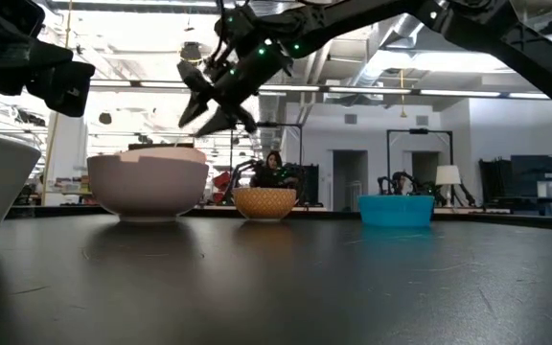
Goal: Nest bowls inside each other
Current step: Stack the orange bowl on top of the white bowl
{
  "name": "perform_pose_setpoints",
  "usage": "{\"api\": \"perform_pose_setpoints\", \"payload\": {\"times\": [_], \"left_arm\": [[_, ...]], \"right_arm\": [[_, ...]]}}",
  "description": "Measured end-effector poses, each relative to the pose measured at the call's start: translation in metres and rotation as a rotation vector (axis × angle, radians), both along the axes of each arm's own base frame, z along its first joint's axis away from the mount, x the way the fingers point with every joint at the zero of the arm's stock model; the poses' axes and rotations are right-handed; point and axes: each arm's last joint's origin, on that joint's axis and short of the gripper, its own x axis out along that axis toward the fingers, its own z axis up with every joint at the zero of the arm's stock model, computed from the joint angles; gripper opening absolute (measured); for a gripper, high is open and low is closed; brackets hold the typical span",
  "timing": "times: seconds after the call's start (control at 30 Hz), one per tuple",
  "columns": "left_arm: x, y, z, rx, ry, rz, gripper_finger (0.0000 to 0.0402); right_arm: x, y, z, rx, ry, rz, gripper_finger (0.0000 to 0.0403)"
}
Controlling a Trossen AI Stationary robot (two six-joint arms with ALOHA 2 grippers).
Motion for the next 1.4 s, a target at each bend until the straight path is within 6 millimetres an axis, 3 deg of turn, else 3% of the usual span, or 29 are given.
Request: {"api": "perform_pose_setpoints", "payload": {"times": [0.1, 0.23, 0.3, 0.63, 1.03, 1.17, 1.4], "left_arm": [[0.000, 0.000, 0.000, 0.000, 0.000, 0.000, 0.0118], [0.000, 0.000, 0.000, 0.000, 0.000, 0.000, 0.0118], [0.000, 0.000, 0.000, 0.000, 0.000, 0.000, 0.0118], [0.000, 0.000, 0.000, 0.000, 0.000, 0.000, 0.0118], [0.000, 0.000, 0.000, 0.000, 0.000, 0.001, 0.0118], [0.000, 0.000, 0.000, 0.000, 0.000, 0.000, 0.0118], [0.000, 0.000, 0.000, 0.000, 0.000, 0.000, 0.0118]], "right_arm": [[0.005, -0.001, 0.002, -0.057, -0.070, -0.036, 0.0147], [0.008, 0.002, -0.016, -0.123, -0.068, -0.099, 0.0044], [0.009, 0.005, -0.025, -0.143, -0.086, -0.114, 0.0013], [0.015, 0.027, -0.046, -0.198, -0.107, -0.122, 0.0004], [0.019, 0.018, -0.083, -0.169, -0.027, -0.168, 0.0003], [0.020, 0.021, -0.081, -0.168, -0.037, -0.149, 0.0003], [0.024, 0.025, -0.059, -0.179, -0.084, -0.129, 0.0003]]}}
